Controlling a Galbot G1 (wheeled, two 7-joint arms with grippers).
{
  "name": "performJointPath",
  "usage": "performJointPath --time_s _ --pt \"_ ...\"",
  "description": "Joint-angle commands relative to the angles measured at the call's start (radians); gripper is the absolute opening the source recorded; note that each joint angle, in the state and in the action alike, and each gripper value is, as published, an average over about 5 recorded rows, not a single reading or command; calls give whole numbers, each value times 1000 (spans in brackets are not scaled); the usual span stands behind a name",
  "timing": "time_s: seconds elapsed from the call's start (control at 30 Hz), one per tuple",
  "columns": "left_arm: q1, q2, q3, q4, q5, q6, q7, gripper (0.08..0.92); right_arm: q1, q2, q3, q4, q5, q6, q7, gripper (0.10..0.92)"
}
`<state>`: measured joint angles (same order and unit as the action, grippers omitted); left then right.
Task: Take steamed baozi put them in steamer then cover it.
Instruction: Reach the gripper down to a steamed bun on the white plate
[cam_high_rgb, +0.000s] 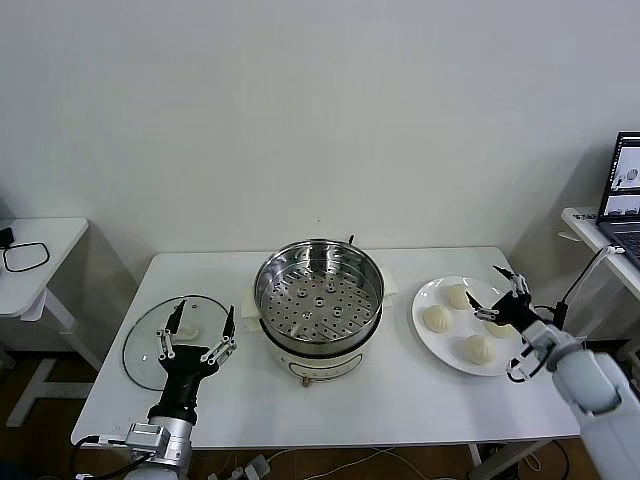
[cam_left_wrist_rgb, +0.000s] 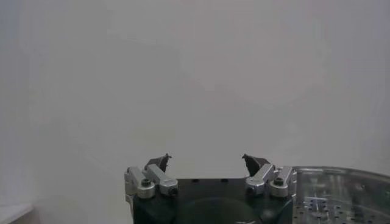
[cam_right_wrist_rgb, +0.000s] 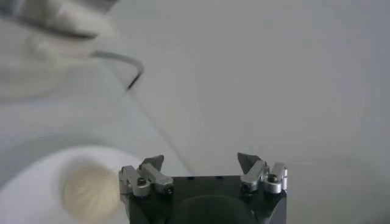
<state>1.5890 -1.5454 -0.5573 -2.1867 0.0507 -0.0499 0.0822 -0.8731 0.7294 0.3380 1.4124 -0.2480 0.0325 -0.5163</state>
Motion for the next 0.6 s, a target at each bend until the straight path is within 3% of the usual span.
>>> performJointPath --time_s 0.03,0.3,0.6 --pt "0 -5 18 -6 7 2 -4 823 471 -128 -397 -316 -165 32 -444 823" --pt "0 -22 44 4 37 -1 -8 823 777 9 -611 -553 -187 84 -608 823" --pt "1 -30 68 13 53 -11 -9 823 864 135 -658 -708 -239 132 -630 823"
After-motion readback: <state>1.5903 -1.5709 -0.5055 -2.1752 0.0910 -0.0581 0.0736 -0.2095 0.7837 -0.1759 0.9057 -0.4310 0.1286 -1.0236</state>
